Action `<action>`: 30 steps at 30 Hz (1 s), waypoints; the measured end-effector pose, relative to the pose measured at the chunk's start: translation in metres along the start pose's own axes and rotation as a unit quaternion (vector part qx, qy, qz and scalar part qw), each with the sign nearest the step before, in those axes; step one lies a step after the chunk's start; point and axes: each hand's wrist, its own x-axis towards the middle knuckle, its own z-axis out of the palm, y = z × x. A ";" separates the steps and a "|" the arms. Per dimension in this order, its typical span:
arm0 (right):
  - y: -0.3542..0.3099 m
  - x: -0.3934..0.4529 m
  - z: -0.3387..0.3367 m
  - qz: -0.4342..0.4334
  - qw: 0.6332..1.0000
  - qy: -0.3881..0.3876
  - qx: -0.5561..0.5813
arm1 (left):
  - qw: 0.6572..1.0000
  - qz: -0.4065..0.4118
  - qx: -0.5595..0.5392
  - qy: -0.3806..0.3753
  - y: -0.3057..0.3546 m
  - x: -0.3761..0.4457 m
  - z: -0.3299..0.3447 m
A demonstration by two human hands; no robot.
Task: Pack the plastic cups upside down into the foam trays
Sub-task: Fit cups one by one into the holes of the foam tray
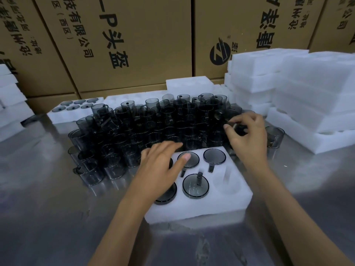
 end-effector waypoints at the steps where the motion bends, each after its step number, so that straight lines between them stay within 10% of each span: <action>1: -0.011 -0.006 0.000 -0.006 1.000 -0.013 0.020 | 1.000 0.013 -0.008 0.022 0.003 0.000 0.001; 15: -0.096 -0.075 0.011 -0.124 0.970 -0.147 0.147 | 0.948 -0.033 -0.265 0.174 0.030 -0.004 0.002; 25: -0.079 -0.053 -0.005 0.117 0.862 -0.328 0.369 | 0.940 0.051 -0.337 -0.008 0.028 -0.004 -0.012; 30: -0.073 -0.045 -0.012 0.105 0.880 -0.326 0.328 | 0.959 0.067 -0.275 -0.026 0.032 -0.005 -0.012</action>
